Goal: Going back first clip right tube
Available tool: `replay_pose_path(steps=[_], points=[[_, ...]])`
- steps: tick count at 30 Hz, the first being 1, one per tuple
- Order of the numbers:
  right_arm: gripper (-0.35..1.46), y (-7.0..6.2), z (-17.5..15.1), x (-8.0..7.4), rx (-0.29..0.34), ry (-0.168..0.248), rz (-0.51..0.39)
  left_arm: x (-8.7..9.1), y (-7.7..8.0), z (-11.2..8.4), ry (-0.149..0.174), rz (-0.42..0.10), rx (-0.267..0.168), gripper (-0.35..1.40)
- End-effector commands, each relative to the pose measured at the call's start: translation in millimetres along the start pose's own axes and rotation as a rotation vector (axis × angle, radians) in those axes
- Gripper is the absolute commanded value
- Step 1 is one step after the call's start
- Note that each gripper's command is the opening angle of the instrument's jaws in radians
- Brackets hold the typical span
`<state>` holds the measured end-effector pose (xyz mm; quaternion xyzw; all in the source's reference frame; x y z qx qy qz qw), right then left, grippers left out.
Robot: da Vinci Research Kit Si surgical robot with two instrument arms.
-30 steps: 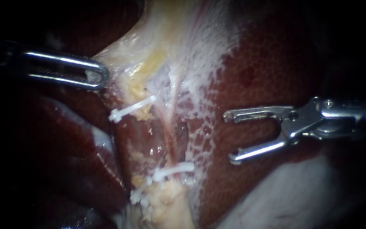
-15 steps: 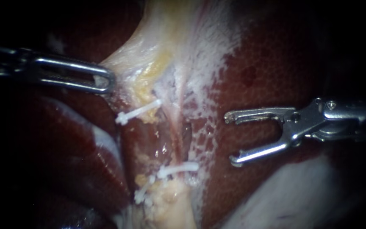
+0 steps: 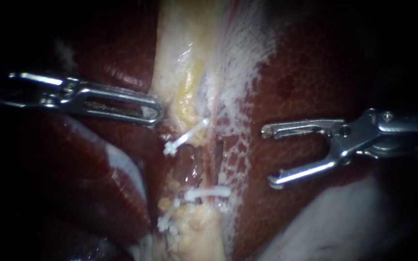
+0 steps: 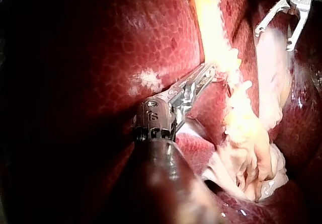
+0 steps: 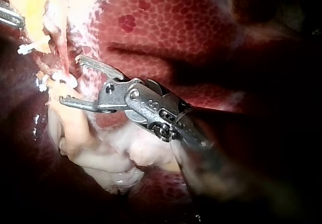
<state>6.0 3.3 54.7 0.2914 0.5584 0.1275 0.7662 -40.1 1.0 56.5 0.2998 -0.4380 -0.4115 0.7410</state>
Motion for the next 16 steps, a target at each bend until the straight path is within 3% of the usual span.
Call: replay_pose_path(steps=[1, 16], points=[[0.6, 0.0, 0.0, 0.0, 0.0, 0.0, 0.0, 0.0, 0.0, 0.0, 0.001, 0.001, 0.001, -0.33], [0.6, 0.0, 0.0, 0.0, 0.0, 0.0, 0.0, -0.1, -0.5, 0.0, 0.001, 0.001, 0.001, -0.33]])
